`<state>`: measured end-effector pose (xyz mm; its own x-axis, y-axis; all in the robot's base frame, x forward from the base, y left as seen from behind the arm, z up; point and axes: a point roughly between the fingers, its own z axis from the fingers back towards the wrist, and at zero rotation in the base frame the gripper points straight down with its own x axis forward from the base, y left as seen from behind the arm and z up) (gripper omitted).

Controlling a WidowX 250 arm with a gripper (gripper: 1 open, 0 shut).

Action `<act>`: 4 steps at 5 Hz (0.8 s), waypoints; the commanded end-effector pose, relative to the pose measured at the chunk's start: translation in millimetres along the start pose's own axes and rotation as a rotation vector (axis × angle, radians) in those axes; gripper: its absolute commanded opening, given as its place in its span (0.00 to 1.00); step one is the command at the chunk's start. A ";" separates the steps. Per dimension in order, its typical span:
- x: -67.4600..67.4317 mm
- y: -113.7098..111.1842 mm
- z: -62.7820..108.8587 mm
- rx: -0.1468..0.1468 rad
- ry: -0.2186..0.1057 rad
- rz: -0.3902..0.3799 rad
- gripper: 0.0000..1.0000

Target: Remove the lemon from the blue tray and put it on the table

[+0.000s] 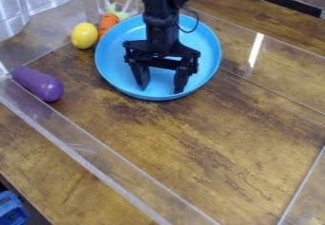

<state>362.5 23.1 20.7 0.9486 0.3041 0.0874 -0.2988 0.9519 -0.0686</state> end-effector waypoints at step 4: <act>-38.1 31.0 -14.1 0.018 0.064 -0.029 1.00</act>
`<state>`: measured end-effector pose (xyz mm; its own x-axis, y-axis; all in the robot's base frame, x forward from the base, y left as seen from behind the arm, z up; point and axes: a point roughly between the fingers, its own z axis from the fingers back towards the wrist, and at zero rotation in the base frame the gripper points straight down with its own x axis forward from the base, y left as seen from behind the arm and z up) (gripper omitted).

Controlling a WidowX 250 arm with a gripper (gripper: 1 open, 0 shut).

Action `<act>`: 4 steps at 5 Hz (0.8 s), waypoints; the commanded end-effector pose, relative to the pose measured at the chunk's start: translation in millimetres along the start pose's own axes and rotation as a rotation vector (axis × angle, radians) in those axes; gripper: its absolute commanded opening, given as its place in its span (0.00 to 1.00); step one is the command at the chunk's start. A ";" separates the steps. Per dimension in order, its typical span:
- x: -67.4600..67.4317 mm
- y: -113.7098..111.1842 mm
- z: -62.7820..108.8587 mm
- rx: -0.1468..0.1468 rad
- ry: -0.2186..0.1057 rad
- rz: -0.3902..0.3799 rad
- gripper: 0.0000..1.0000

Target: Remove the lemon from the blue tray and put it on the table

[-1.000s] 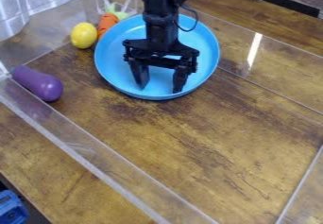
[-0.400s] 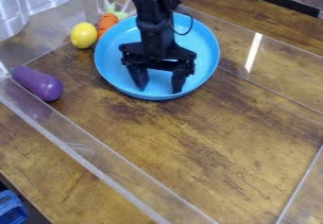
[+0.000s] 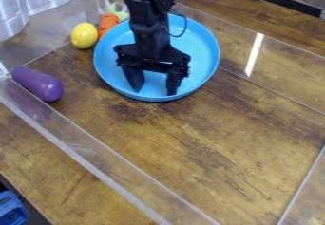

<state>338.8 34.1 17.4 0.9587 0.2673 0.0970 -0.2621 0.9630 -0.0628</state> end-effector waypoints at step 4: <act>-30.6 18.9 -0.4 -0.006 0.062 -0.012 1.00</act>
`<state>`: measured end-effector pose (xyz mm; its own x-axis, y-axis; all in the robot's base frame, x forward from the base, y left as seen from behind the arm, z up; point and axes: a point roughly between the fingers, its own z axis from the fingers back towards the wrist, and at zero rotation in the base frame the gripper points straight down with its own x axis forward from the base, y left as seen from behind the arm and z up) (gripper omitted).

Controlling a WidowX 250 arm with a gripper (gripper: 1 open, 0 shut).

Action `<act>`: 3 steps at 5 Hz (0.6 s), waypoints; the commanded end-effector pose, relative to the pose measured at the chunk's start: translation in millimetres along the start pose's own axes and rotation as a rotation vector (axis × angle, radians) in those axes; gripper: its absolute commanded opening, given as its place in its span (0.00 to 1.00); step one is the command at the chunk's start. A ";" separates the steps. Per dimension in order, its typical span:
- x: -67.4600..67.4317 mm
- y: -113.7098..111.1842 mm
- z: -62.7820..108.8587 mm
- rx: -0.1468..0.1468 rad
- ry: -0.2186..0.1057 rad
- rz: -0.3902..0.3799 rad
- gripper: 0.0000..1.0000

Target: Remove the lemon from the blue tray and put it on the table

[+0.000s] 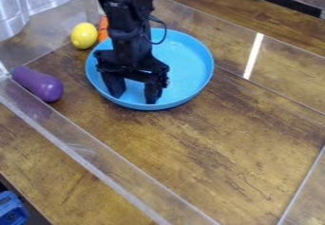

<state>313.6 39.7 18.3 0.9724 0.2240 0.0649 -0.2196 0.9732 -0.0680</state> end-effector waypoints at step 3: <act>-1.8 5.4 2.9 -0.028 -0.001 0.150 1.00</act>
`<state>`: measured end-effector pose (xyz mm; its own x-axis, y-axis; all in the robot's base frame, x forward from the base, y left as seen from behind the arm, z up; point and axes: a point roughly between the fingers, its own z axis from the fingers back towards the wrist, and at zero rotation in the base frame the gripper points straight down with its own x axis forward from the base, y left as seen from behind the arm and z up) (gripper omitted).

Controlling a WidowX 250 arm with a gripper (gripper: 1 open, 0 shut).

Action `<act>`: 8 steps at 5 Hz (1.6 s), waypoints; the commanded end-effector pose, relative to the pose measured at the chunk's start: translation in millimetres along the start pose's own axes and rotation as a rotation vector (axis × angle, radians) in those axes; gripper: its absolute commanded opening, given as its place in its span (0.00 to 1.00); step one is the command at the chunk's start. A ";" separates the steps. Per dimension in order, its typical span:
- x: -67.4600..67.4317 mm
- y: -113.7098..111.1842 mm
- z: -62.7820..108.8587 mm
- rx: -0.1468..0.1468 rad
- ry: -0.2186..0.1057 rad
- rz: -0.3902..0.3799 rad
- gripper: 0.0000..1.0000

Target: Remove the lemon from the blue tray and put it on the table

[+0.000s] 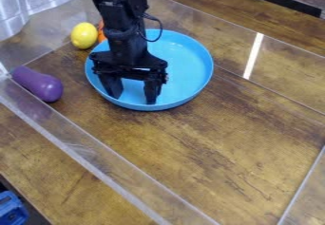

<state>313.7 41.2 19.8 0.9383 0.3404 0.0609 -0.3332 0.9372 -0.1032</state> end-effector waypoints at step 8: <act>69.9 49.3 121.3 -0.120 -0.136 0.077 1.00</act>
<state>347.8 110.8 122.9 0.8999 0.4182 0.1235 -0.3832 0.8936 -0.2339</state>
